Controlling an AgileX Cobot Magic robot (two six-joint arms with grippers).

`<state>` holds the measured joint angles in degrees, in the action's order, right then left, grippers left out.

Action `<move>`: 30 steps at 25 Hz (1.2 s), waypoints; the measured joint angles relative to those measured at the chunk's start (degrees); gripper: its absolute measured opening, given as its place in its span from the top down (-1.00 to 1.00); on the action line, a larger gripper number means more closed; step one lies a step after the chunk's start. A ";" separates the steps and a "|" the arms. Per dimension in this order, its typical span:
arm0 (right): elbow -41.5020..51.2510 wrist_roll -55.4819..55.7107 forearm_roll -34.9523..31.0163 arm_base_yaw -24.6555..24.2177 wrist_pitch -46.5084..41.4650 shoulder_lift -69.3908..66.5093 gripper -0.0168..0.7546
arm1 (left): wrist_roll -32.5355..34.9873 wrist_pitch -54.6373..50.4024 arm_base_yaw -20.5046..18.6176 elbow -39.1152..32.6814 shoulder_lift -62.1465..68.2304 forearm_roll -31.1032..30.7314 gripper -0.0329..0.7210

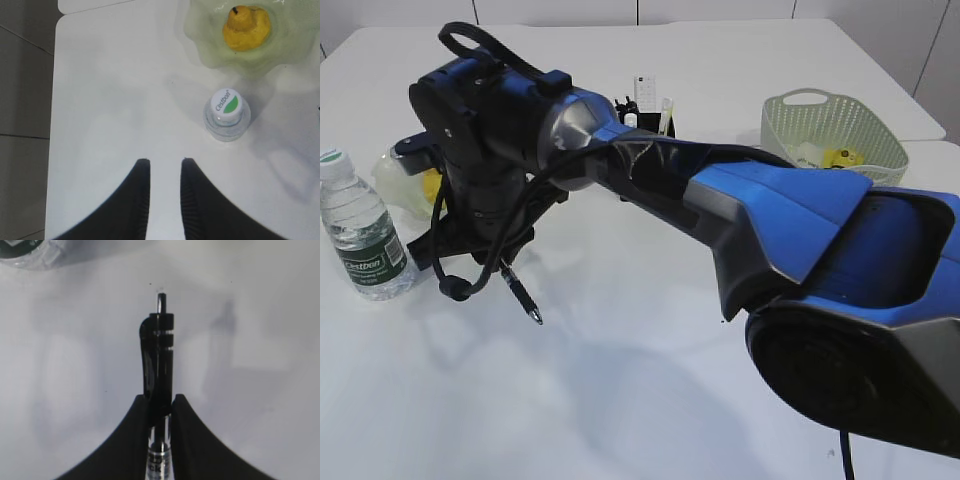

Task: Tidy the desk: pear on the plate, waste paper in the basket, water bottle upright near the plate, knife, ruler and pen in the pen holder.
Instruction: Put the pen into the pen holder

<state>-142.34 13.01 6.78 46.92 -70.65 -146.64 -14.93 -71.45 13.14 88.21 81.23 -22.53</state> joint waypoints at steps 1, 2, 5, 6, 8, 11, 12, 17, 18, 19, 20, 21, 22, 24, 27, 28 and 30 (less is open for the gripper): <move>-0.39 0.00 0.43 0.00 -0.09 0.11 0.68 | 0.00 0.00 0.00 0.00 0.00 0.00 0.54; -0.71 0.00 0.67 0.00 -0.09 0.24 0.68 | 0.00 0.00 0.00 0.00 0.00 0.00 0.54; -1.04 0.00 1.30 0.00 -0.23 0.69 0.68 | 0.00 0.00 0.00 0.00 0.00 -0.09 0.54; -1.04 0.00 1.43 0.00 -0.38 0.96 0.68 | 0.00 0.00 0.00 0.00 0.00 -0.09 0.54; -1.04 0.00 2.03 0.00 -0.47 1.34 0.68 | 0.00 0.00 0.00 0.00 0.00 -0.09 0.54; -1.04 0.00 2.70 -0.11 -0.47 1.94 0.68 | 0.00 0.00 0.00 0.00 0.00 -0.09 0.54; -1.15 0.00 2.79 -0.35 -0.47 2.09 0.68 | 0.00 0.00 0.00 0.00 0.00 -0.09 0.54; -1.25 0.00 3.60 -1.54 -0.60 3.08 0.68 | 0.00 0.00 0.00 0.00 0.00 -0.09 0.54; -1.25 0.00 3.60 -1.91 -0.71 3.39 0.68 | 0.00 0.00 0.00 0.00 0.00 -0.09 0.54; -1.25 0.00 3.64 -2.31 -0.71 3.69 0.68 | 0.00 0.00 0.00 0.00 0.00 -0.09 0.54; -1.25 0.00 3.89 -2.60 -0.71 3.93 0.68 | 0.00 0.00 0.00 0.00 0.00 -0.09 0.54; -1.25 0.00 4.08 -3.05 -0.71 4.38 0.68 | 0.00 0.00 0.00 0.00 0.00 -0.09 0.54; -1.25 0.00 4.22 -3.44 -0.80 4.62 0.68 | 0.00 0.00 0.00 0.00 0.00 -0.09 0.54; -1.25 0.00 4.86 -3.98 -0.80 5.05 0.68 | 0.00 0.00 0.00 0.00 0.00 -0.09 0.54; -1.25 0.00 6.51 -4.48 -0.80 5.52 0.68 | 0.00 0.00 0.00 0.00 0.00 -0.09 0.54; -1.25 0.00 7.05 -4.48 -0.80 5.66 0.68 | 0.00 0.00 0.00 0.00 0.00 -0.09 0.54; -1.25 0.00 7.96 -4.48 -0.80 5.86 0.68 | 0.00 0.00 0.00 0.00 0.00 -0.09 0.54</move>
<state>-143.59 13.01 14.74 42.44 -71.45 -140.79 -14.93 -71.45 13.14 88.21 81.23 -22.62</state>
